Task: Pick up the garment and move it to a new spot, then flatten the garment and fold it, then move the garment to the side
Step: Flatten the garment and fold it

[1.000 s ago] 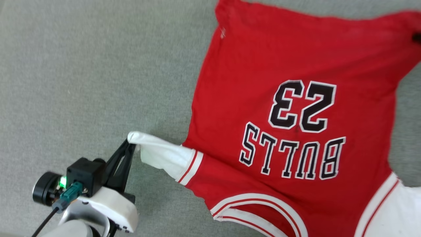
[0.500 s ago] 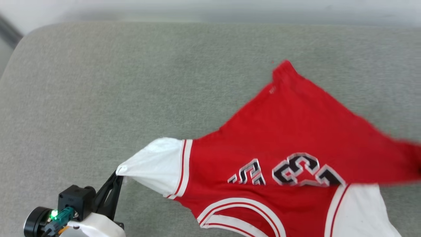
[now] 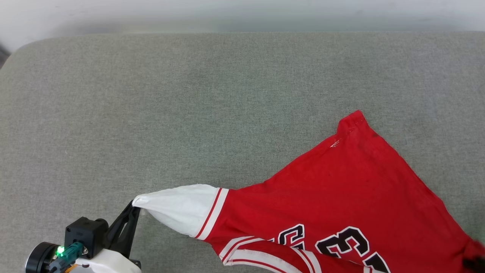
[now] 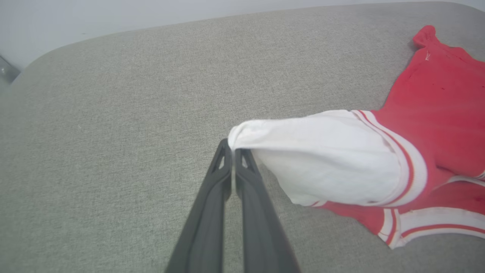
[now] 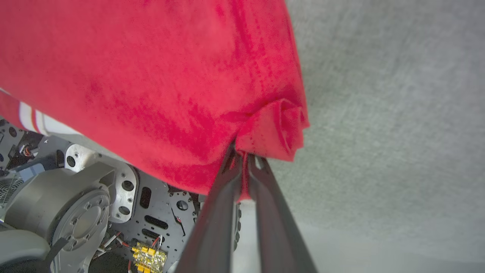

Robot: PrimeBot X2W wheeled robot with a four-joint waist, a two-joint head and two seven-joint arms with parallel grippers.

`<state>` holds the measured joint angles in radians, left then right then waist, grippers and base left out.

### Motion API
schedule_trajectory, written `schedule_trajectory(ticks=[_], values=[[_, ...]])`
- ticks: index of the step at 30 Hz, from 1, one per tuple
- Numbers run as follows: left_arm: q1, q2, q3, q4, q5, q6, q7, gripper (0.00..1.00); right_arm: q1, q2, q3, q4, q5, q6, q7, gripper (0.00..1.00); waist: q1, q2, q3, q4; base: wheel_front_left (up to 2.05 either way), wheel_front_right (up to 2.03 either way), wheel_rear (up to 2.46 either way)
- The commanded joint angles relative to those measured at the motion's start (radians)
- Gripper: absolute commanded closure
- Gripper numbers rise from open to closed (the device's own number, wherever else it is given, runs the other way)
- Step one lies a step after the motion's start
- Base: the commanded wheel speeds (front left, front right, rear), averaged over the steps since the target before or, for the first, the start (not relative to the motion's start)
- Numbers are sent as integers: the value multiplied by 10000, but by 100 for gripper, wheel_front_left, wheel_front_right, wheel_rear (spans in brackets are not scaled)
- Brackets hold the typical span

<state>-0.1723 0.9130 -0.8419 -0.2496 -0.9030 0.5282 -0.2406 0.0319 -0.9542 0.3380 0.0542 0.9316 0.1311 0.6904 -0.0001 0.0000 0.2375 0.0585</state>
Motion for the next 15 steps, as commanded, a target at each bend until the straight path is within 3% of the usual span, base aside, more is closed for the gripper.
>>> schedule_trajectory(ticks=[1,9,15], values=[[-83,30,-1,17,30,-19,3,100,-111,1,-227,-117,-82,-7,-47,0,1,0,12,-4,0,0,0],[-415,-73,-41,-44,204,-88,84,100,-2027,-179,-1805,-2114,-668,-5,722,0,1,0,308,115,0,0,0],[-930,-247,-108,-48,438,-277,217,100,-4543,-169,-787,-2770,-1056,-7,2402,0,1,0,839,520,0,0,0]])
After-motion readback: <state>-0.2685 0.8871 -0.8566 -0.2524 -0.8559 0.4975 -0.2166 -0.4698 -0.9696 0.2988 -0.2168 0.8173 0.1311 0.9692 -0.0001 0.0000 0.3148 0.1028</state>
